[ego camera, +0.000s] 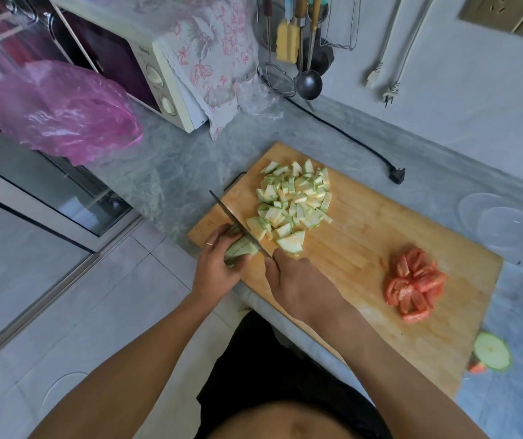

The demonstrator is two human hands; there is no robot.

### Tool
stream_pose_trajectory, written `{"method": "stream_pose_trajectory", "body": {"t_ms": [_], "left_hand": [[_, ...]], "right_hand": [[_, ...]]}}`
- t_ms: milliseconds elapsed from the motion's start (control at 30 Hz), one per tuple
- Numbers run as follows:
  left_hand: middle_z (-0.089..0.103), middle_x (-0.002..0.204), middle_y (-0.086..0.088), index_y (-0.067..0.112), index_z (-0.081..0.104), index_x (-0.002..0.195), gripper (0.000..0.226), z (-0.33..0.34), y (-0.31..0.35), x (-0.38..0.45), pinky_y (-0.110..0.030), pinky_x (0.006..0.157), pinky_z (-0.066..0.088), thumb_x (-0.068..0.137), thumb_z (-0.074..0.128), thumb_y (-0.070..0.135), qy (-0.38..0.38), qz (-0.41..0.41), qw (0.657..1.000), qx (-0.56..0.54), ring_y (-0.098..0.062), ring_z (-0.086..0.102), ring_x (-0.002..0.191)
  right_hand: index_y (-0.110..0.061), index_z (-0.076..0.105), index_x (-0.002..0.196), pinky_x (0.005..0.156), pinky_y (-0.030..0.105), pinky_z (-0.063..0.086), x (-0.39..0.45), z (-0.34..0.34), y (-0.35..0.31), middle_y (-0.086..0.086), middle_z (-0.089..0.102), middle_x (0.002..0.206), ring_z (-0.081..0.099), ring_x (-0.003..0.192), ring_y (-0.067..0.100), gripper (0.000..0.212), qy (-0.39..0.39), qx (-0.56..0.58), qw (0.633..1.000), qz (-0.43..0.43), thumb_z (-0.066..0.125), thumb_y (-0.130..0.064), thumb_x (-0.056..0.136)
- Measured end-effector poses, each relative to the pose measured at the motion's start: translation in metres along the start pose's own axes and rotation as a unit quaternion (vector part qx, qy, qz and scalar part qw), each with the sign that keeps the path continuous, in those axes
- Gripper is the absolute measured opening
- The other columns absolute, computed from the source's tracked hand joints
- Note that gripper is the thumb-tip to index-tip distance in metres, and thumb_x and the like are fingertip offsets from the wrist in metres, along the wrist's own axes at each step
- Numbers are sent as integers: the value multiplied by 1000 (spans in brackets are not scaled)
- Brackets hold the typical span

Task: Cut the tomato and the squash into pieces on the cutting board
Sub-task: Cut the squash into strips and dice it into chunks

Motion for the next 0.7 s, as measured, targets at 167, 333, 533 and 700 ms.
{"method": "stream_pose_trajectory", "body": {"t_ms": [167,333,533,700], "left_hand": [[56,131,-3,12,67,115,43,1,-3,-1,-39,91,54,77,83,25,-9,-17,1000,-7,-17,57,122],[54,133,-2,14,67,117,44,1,-2,-3,-34,97,51,77,83,22,-4,-30,999,-8,-15,54,126],[50,140,0,19,63,122,46,0,-1,-3,-38,91,54,80,79,29,-36,-30,999,3,-17,50,129],[48,143,-1,18,63,127,46,-7,-3,-1,-33,95,50,85,68,37,-59,-1,998,9,-17,48,132]], "right_hand": [[-17,36,92,59,38,43,12,18,12,6,45,68,53,68,36,29,-9,-21,1000,19,28,-42,106],[-14,42,88,54,37,38,12,12,25,12,54,68,52,60,34,31,-12,26,999,19,33,-38,106],[-12,50,88,45,30,44,15,-6,49,7,51,66,47,41,16,39,-48,196,970,138,29,-40,106],[-10,48,82,39,31,44,7,-9,32,9,51,64,48,36,16,40,-25,157,983,90,33,-39,105]]}}
Point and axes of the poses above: each hand's wrist, its own x-axis towards the middle knuckle, its own z-axis out of the palm, y = z × x, the point moved 5 cm from there along x, towards the middle knuckle
